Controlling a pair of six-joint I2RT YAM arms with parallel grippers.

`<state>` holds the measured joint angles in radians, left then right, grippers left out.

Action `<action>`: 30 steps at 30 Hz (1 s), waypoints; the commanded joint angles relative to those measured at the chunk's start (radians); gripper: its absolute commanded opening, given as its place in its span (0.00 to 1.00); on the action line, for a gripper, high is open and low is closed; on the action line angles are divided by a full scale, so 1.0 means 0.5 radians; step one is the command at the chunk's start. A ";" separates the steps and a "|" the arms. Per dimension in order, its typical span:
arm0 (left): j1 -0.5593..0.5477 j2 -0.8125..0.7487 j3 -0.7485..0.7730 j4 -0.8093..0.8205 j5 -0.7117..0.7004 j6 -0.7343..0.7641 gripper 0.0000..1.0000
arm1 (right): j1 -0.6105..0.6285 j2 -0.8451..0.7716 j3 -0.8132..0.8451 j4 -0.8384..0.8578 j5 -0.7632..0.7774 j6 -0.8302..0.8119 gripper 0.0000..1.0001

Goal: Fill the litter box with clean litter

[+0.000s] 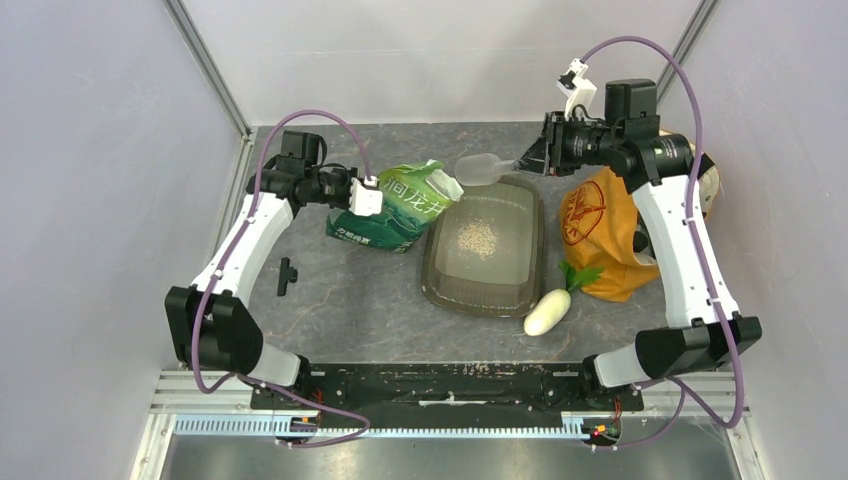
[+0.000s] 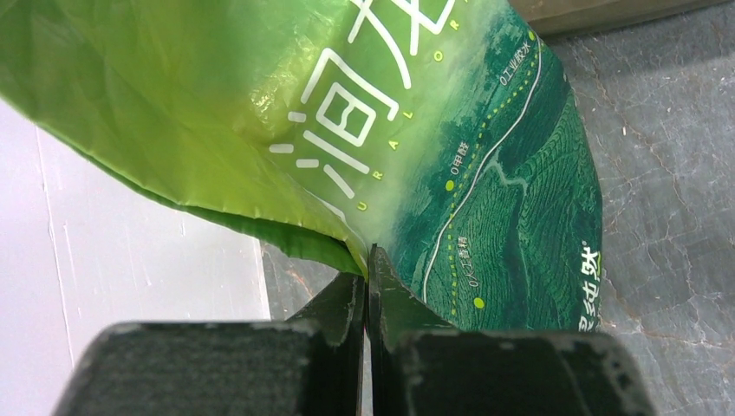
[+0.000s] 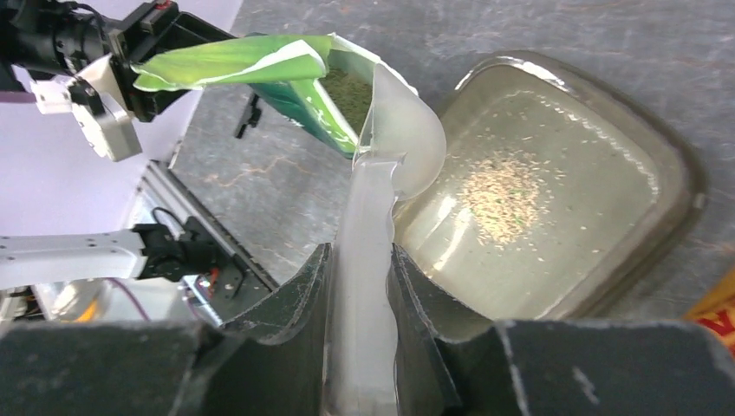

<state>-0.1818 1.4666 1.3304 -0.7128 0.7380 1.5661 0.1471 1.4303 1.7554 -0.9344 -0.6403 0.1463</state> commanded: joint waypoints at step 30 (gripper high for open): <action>-0.068 -0.312 -0.199 0.319 0.086 0.337 0.02 | 0.570 0.894 0.449 0.001 0.512 0.457 0.00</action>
<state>-0.2066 1.3674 1.2266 -0.6640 0.7341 1.6440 0.4122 1.8305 1.9079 -0.9520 -0.4786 0.3408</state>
